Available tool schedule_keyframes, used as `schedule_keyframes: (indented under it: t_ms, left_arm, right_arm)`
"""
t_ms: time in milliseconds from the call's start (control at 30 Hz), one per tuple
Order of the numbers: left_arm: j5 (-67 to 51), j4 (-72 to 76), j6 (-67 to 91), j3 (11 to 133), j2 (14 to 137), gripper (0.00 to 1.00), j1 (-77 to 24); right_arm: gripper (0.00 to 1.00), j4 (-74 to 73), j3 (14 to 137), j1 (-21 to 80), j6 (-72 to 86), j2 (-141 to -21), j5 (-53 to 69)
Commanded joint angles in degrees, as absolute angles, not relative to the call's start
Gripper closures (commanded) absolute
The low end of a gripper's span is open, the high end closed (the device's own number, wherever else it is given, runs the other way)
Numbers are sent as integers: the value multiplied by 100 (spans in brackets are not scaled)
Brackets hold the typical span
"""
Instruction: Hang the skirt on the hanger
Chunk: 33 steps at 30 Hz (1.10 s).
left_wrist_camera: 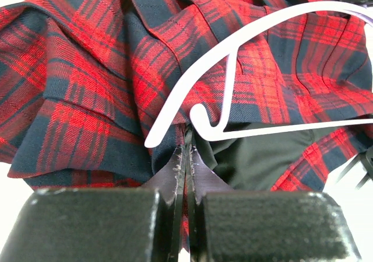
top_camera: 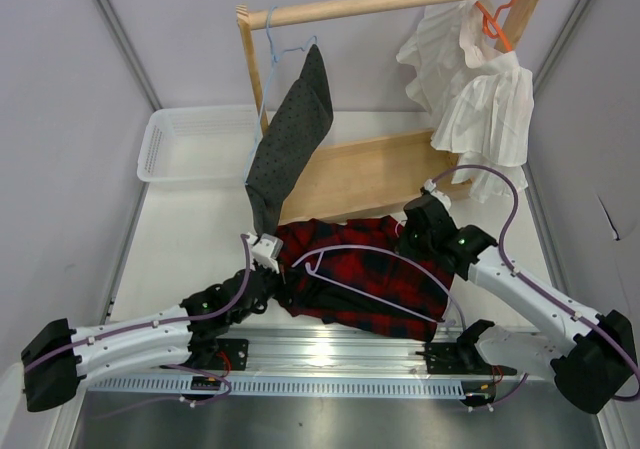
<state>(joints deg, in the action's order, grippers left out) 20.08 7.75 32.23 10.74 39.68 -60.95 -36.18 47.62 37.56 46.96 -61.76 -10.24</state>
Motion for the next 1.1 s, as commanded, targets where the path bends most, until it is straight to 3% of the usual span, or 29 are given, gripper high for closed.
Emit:
schedule_keyframes:
  t_ms: [0, 433, 1067]
  left_arm:
    - [1863, 923, 3076, 1204, 3867, 100, -6091]
    - [2118, 817, 3164, 1178, 3841, 100, -6091]
    - [2259, 1019, 3059, 1222, 3903, 100, -6091]
  right_arm:
    - [100, -3577, 5027, 3753, 4570, -6293, -1169]
    - [100, -3559, 5106, 3393, 4263, -6390, -932]
    - [100, -3577, 4940, 3779, 4447, -6478, -967]
